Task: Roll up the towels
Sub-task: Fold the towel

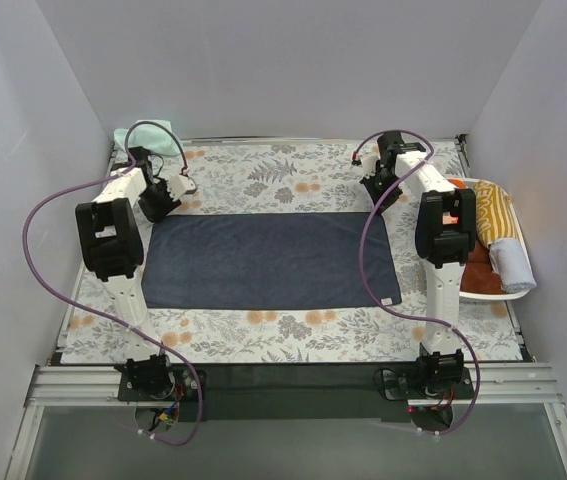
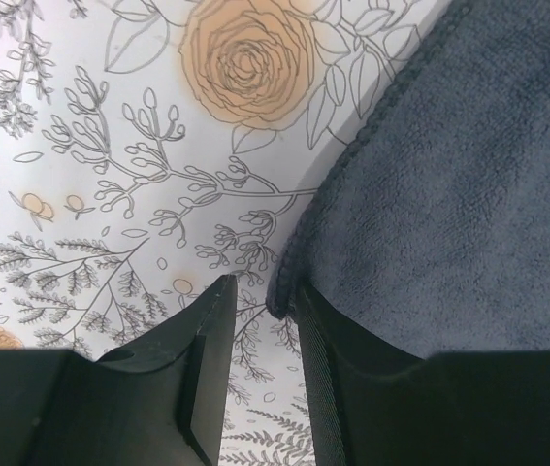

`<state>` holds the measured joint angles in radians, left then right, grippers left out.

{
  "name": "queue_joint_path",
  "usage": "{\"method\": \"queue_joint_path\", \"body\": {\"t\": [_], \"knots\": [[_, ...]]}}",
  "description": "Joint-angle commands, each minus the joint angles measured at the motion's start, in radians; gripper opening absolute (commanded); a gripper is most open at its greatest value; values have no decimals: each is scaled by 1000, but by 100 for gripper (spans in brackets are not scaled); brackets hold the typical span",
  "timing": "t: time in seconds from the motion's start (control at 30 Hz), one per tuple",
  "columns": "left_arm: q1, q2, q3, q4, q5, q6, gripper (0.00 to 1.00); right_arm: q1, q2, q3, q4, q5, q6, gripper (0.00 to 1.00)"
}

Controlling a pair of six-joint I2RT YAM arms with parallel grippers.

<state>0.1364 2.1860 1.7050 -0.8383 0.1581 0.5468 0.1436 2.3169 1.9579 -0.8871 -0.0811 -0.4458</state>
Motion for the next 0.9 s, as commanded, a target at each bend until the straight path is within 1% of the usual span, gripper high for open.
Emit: {"method": "queue_joint_path", "body": {"t": [0.0,0.07,0.1,0.17,0.2,0.27,0.33,0.47,0.8,0.87], "knots": [[3,8,42,-10,6,7,30,-9,-27,19,2,-13,-2,1],[3,18,50,-8,3,1,28,-9,-27,19,2,-13,-2,1],[2,20,54,-5,4,-4,24,-9,-27,19,4,-13,-2,1],[3,20,61,1,9,-10,20,-9,-27,19,4,-13,-2,1],[3,20,68,2,11,-13,15,-10,-27,19,2,-13,-2,1],[3,21,74,-1,14,-13,9,-12,-27,22,4,-13,-2,1],[5,21,77,4,12,-13,0,-10,-25,24,5,-14,-2,1],[12,26,94,15,11,-16,0,-19,-21,47,7,-22,5,1],[29,77,182,71,-5,-84,0,-55,18,124,30,-58,29,1],[32,89,197,85,12,-105,0,-61,30,156,36,-75,30,1]]}}
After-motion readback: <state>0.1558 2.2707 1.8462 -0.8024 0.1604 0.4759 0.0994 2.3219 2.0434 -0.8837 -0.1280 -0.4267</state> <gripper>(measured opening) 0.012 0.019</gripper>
